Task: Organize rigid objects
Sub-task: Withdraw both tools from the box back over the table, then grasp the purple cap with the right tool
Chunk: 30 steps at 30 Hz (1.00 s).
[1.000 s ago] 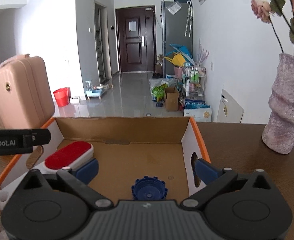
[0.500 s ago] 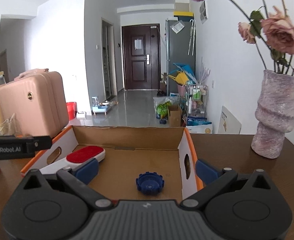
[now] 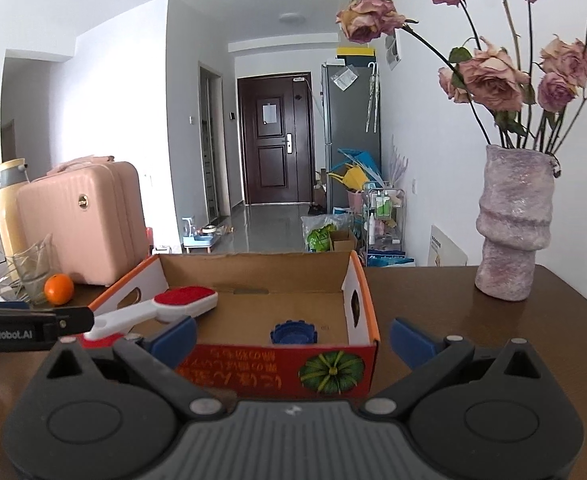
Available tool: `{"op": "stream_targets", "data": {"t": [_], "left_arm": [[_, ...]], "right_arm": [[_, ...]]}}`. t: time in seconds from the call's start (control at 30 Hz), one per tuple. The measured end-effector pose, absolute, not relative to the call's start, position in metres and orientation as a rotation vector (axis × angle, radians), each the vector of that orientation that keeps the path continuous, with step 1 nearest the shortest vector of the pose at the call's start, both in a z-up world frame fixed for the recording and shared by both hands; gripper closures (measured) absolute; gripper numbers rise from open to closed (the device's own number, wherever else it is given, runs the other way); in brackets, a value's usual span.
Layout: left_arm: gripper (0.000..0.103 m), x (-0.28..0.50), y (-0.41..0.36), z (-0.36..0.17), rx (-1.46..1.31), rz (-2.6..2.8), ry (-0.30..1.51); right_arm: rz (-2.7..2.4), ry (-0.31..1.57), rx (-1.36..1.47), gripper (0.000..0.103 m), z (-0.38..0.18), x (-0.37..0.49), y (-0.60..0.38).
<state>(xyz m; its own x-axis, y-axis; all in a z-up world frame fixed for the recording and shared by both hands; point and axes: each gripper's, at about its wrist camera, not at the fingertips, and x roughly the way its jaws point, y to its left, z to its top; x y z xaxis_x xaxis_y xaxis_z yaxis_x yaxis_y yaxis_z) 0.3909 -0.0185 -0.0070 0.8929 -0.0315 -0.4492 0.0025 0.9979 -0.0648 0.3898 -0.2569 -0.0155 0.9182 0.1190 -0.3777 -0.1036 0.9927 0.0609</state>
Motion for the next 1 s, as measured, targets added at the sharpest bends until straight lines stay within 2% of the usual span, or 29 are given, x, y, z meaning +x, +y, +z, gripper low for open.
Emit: {"op": "stream_targets", "data": {"t": [0.33, 0.77, 1.0], "left_arm": [[0.000, 0.339, -0.014, -0.012, -0.058, -0.033, 0.469], [0.000, 0.294, -0.003, -0.031, -0.062, -0.043, 0.526], [0.000, 0.283, 0.000, -0.038, -0.051, -0.054, 0.539]], "right_arm": [[0.086, 0.422, 0.030, 0.000, -0.033, 0.339, -0.252], [0.030, 0.556, 0.012, 0.000, -0.079, 0.295, -0.250], [0.016, 0.614, 0.005, 0.009, -0.091, 0.305, -0.249]]}}
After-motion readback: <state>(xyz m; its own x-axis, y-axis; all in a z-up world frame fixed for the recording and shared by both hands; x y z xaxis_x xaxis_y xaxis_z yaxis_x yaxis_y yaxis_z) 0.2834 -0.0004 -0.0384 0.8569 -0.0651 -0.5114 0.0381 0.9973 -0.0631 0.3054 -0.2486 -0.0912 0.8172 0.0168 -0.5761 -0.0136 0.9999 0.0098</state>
